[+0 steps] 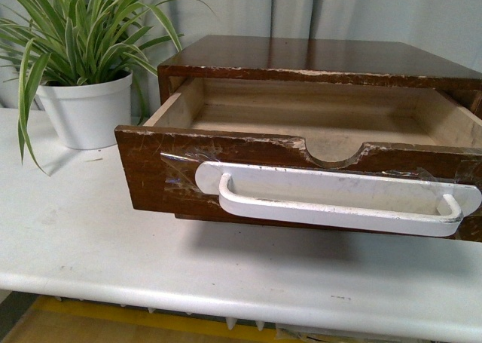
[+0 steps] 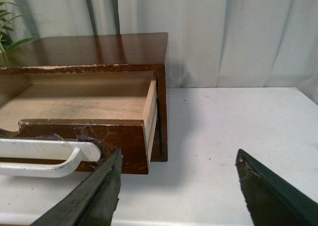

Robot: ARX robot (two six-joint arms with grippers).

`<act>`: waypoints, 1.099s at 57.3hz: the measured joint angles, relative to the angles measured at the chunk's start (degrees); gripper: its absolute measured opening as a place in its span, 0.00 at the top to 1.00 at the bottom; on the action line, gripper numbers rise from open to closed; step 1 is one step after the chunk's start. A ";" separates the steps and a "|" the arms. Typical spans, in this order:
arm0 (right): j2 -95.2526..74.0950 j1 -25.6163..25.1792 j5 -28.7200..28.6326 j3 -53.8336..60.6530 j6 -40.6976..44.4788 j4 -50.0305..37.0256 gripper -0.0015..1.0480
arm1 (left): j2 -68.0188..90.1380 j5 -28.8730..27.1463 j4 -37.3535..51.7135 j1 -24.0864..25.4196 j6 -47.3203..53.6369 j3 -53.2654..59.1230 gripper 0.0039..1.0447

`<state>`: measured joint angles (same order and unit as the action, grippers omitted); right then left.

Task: Open drawer

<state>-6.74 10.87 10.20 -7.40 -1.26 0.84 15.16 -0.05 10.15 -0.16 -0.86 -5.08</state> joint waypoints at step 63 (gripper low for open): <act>6.51 -10.73 -10.10 6.99 1.27 -0.63 0.92 | -14.93 0.02 -10.12 0.02 0.48 4.46 0.92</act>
<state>-0.23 0.14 0.10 -0.40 0.01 0.21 0.23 -0.03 0.03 -0.14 -0.38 -0.62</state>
